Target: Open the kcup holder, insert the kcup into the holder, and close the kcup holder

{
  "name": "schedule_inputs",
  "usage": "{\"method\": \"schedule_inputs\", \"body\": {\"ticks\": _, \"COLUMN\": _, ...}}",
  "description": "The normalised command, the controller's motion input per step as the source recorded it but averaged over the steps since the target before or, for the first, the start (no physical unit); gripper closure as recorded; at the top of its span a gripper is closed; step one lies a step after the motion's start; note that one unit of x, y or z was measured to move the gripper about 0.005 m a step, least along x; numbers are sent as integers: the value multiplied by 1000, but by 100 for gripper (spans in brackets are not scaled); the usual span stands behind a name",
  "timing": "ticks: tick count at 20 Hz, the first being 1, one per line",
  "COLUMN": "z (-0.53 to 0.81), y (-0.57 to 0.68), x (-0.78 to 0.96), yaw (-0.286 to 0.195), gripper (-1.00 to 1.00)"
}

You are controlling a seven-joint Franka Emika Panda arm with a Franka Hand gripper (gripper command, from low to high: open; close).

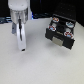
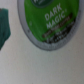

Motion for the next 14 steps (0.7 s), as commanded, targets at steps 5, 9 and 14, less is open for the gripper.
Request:
{"method": "schedule_inputs", "body": {"ticks": 5, "z": -254, "y": -65, "x": 9, "yaw": -145, "gripper": -100}}
{"method": "schedule_inputs", "body": {"ticks": 9, "z": -16, "y": -6, "x": -13, "yaw": -76, "gripper": 100}}
{"method": "schedule_inputs", "body": {"ticks": 14, "z": -13, "y": 5, "x": -3, "yaw": -54, "gripper": 100}}
